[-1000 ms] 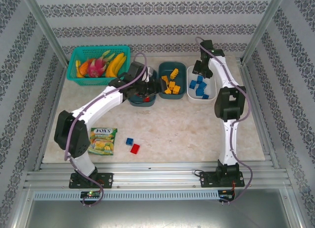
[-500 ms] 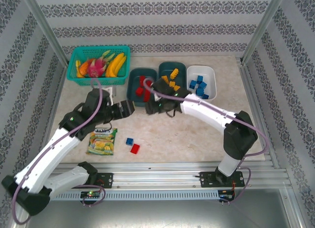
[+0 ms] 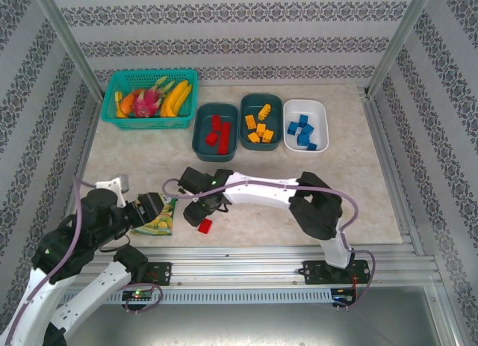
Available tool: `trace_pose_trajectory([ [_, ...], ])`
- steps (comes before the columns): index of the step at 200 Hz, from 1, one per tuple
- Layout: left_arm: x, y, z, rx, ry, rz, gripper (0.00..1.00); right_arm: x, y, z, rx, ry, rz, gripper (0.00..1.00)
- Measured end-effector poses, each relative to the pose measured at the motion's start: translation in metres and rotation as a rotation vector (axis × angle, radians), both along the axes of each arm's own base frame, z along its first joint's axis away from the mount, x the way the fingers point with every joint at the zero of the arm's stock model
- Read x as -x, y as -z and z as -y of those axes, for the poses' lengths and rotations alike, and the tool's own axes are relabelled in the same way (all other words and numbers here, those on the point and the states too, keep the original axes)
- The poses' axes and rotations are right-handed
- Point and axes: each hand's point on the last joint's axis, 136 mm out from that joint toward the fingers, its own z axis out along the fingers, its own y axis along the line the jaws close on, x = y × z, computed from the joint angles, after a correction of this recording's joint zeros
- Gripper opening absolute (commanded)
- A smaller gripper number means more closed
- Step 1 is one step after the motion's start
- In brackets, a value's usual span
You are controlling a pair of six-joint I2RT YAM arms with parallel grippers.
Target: Sort the legos into containers by color
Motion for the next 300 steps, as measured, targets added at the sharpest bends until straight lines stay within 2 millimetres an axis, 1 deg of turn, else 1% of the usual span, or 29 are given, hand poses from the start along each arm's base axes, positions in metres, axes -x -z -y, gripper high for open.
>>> trace_pose_trajectory([
  [27, 0.015, 0.004, -0.012, 0.003, -0.031, -0.016, 0.8, -0.002, 0.007, -0.01, 0.053, -0.041, 0.031, 0.8],
  [49, 0.021, 0.005, -0.018, 0.005, -0.048, -0.02, 0.79, -0.002, 0.013, -0.015, 0.085, -0.072, 0.048, 0.76],
  [75, 0.022, 0.006, -0.019, 0.004, -0.055, -0.028, 0.79, 0.0, 0.026, -0.01, 0.144, -0.097, 0.049, 0.71],
  [94, 0.022, 0.006, -0.02, 0.003, -0.057, -0.028, 0.79, 0.001, 0.035, -0.006, 0.184, -0.109, 0.047, 0.69],
  [117, 0.022, 0.006, -0.02, 0.005, -0.06, -0.029, 0.79, 0.001, 0.042, -0.005, 0.209, -0.114, 0.04, 0.6],
  [134, 0.022, 0.007, -0.02, 0.008, -0.062, -0.03, 0.79, 0.0, 0.041, -0.008, 0.208, -0.117, 0.043, 0.54],
  [178, 0.019, 0.01, -0.018, -0.004, -0.062, -0.05, 0.79, -0.005, 0.041, -0.012, 0.21, -0.11, 0.053, 0.33],
  [192, 0.018, 0.012, -0.017, -0.009, -0.06, -0.06, 0.79, -0.005, 0.04, -0.012, 0.21, -0.105, 0.055, 0.3],
  [216, 0.016, 0.012, -0.015, -0.013, -0.058, -0.067, 0.78, -0.008, 0.04, -0.009, 0.216, -0.096, 0.055, 0.29],
  [234, 0.01, 0.011, -0.009, -0.012, -0.041, -0.071, 0.78, -0.018, 0.039, -0.004, 0.215, -0.07, 0.052, 0.28],
  [247, 0.003, 0.009, -0.001, -0.008, -0.021, -0.071, 0.78, -0.028, 0.031, 0.0, 0.202, -0.037, 0.054, 0.29],
  [264, -0.012, 0.004, 0.014, 0.004, 0.013, -0.066, 0.77, -0.051, 0.008, 0.01, 0.159, 0.034, 0.068, 0.28],
  [282, -0.031, 0.003, 0.03, 0.007, 0.05, -0.068, 0.77, -0.085, -0.029, 0.029, 0.093, 0.13, 0.099, 0.28],
  [293, -0.043, 0.004, 0.041, 0.004, 0.07, -0.075, 0.77, -0.109, -0.053, 0.048, 0.05, 0.206, 0.121, 0.28],
  [300, -0.051, 0.005, 0.048, 0.004, 0.084, -0.08, 0.77, -0.126, -0.069, 0.063, 0.026, 0.258, 0.137, 0.28],
])
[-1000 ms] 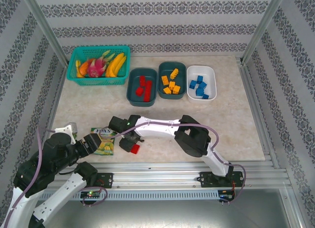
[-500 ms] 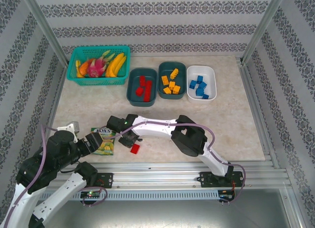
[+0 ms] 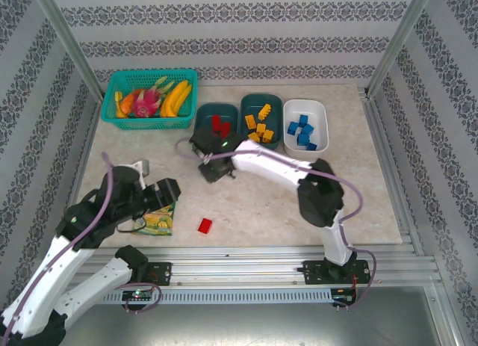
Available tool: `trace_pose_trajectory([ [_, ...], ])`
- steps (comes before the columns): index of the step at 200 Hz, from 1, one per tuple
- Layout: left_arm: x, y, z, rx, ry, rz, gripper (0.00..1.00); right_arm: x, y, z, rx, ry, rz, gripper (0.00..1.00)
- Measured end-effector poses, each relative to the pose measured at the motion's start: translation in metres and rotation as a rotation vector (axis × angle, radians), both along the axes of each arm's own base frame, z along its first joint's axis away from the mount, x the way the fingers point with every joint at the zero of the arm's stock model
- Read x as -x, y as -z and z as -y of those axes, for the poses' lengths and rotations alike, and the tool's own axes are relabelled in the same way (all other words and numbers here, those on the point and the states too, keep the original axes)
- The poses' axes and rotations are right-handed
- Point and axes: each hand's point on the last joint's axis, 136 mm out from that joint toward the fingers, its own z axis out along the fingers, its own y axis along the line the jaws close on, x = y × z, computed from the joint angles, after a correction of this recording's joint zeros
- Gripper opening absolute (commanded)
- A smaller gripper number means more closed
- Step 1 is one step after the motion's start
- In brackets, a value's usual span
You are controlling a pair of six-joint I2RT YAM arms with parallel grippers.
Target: Sort the legos into containers by color
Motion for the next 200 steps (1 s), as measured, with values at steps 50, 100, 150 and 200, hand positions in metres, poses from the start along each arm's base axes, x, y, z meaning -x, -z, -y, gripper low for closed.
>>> trace_pose_trajectory([
  [50, -0.066, 0.004, 0.051, 0.008, 0.08, -0.002, 0.77, -0.097, -0.042, 0.148, -0.06, 0.404, 0.05, 0.27],
  [100, -0.118, -0.006, 0.102, 0.041, 0.159, 0.049, 0.76, -0.144, -0.037, 0.271, -0.004, 0.713, 0.037, 0.27],
  [150, -0.159, 0.021, 0.155, 0.055, 0.243, 0.009, 0.76, -0.21, -0.017, 0.306, -0.029, 0.813, 0.053, 0.27],
  [200, -0.198, 0.032, 0.188, 0.073, 0.27, -0.006, 0.76, -0.254, 0.022, 0.305, -0.106, 0.843, 0.011, 0.27],
])
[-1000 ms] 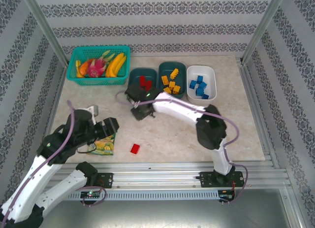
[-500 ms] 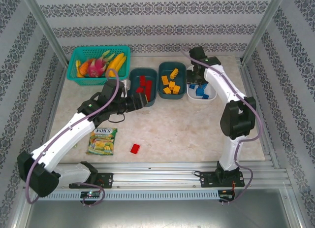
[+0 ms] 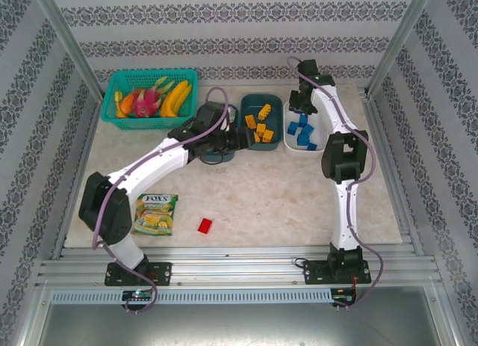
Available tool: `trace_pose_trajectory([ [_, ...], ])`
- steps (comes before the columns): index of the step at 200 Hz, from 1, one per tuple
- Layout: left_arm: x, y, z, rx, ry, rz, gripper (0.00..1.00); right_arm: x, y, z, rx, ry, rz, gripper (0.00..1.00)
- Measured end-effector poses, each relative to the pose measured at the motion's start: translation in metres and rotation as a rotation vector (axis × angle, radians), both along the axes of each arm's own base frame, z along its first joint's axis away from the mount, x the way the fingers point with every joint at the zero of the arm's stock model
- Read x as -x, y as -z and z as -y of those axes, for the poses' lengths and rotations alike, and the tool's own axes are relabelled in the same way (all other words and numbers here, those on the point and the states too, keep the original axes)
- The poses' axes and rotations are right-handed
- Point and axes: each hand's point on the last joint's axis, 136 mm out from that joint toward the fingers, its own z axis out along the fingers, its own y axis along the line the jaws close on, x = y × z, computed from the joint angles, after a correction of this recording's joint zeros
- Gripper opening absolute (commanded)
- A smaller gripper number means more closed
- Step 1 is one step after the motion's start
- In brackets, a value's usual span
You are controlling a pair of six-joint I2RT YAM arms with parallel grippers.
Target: Sort the legos into containers by color
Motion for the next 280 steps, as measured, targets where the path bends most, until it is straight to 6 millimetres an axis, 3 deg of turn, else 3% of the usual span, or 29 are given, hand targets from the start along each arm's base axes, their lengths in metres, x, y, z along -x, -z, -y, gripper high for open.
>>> trace_pose_trajectory([
  [32, -0.018, -0.009, 0.017, 0.028, 0.016, 0.02, 0.76, -0.01, 0.027, -0.003, -0.044, 0.023, -0.035, 0.28],
  [76, -0.036, -0.004, 0.034, 0.044, 0.038, 0.013, 0.76, -0.005, 0.048, -0.003, -0.063, 0.062, -0.09, 0.43],
  [110, -0.042, -0.003, 0.042, 0.055, 0.056, 0.012, 0.76, -0.005, 0.046, -0.002, -0.083, 0.084, -0.09, 0.55],
  [144, -0.043, -0.009, 0.044, 0.062, 0.066, 0.025, 0.76, -0.005, 0.043, -0.003, -0.086, 0.084, -0.087, 0.57],
  [164, -0.041, -0.013, 0.043, 0.06, 0.071, 0.034, 0.76, 0.0, 0.028, -0.009, -0.089, 0.073, -0.071, 0.57],
  [182, -0.036, -0.024, 0.04, 0.062, 0.077, 0.049, 0.76, 0.01, 0.001, -0.019, -0.09, 0.051, -0.036, 0.56],
  [212, -0.019, -0.065, 0.027, 0.085, 0.08, 0.113, 0.76, 0.046, -0.059, -0.05, -0.105, -0.018, 0.064, 0.56],
  [234, 0.005, -0.101, 0.009, 0.105, 0.084, 0.177, 0.76, 0.089, -0.082, -0.082, -0.126, -0.099, 0.121, 0.57],
  [255, 0.035, -0.122, -0.015, 0.105, 0.073, 0.225, 0.76, 0.138, -0.078, -0.123, -0.157, -0.217, 0.13, 0.62],
  [280, 0.078, -0.121, -0.051, 0.068, 0.049, 0.23, 0.77, 0.21, -0.043, -0.182, -0.167, -0.405, 0.057, 0.67],
])
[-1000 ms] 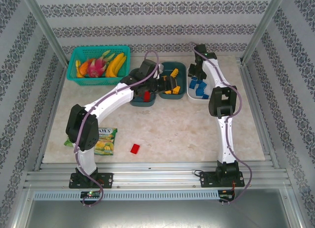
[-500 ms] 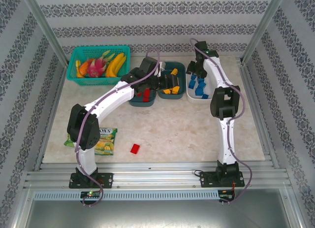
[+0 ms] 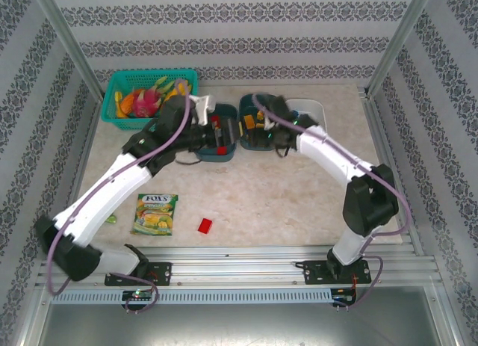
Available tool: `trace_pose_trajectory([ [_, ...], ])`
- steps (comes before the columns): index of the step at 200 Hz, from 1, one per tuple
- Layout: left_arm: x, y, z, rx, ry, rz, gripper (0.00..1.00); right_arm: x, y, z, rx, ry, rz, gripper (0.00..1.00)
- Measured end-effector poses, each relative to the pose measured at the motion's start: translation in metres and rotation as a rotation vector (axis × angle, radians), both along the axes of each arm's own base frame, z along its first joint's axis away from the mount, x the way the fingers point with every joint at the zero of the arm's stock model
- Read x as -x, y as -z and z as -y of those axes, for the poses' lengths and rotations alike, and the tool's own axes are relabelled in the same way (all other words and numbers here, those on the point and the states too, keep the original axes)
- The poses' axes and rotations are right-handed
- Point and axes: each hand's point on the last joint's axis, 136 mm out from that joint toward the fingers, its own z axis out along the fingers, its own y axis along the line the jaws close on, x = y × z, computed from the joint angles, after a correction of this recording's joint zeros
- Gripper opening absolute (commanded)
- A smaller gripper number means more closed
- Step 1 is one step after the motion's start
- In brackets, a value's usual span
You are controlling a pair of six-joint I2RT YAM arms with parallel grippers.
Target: Sort the legos into containers by color
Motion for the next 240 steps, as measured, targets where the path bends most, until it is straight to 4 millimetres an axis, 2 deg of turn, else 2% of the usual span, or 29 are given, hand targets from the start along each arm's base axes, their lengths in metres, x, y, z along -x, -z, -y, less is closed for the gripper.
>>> trace_pose_trajectory([
  [19, 0.029, 0.018, -0.029, -0.051, -0.041, -0.028, 0.77, 0.055, 0.03, -0.038, 0.03, -0.137, -0.067, 0.68],
  [35, 0.051, 0.036, -0.052, -0.095, -0.076, -0.055, 0.77, 0.096, 0.045, -0.063, 0.046, -0.216, -0.118, 0.68],
  [54, 0.075, 0.049, -0.078, -0.133, -0.117, -0.075, 0.77, 0.13, 0.048, -0.087, 0.038, -0.248, -0.156, 0.67],
  [69, 0.092, 0.055, -0.093, -0.148, -0.136, -0.079, 0.77, 0.148, 0.05, -0.103, 0.029, -0.236, -0.196, 0.65],
  [115, 0.134, 0.061, -0.125, -0.174, -0.151, -0.094, 0.77, 0.165, 0.072, -0.143, 0.017, -0.049, -0.373, 0.68],
  [145, 0.158, 0.064, -0.141, -0.181, -0.15, -0.103, 0.78, 0.181, 0.093, -0.151, 0.046, 0.104, -0.482, 0.76],
  [162, 0.168, 0.066, -0.147, -0.181, -0.148, -0.106, 0.78, 0.19, 0.1, -0.154, 0.051, 0.183, -0.527, 0.76],
  [202, 0.178, 0.068, -0.151, -0.178, -0.136, -0.114, 0.78, 0.201, 0.12, -0.159, 0.053, 0.322, -0.604, 0.69],
  [240, 0.18, 0.067, -0.152, -0.174, -0.134, -0.113, 0.78, 0.206, 0.123, -0.168, 0.042, 0.387, -0.641, 0.61],
])
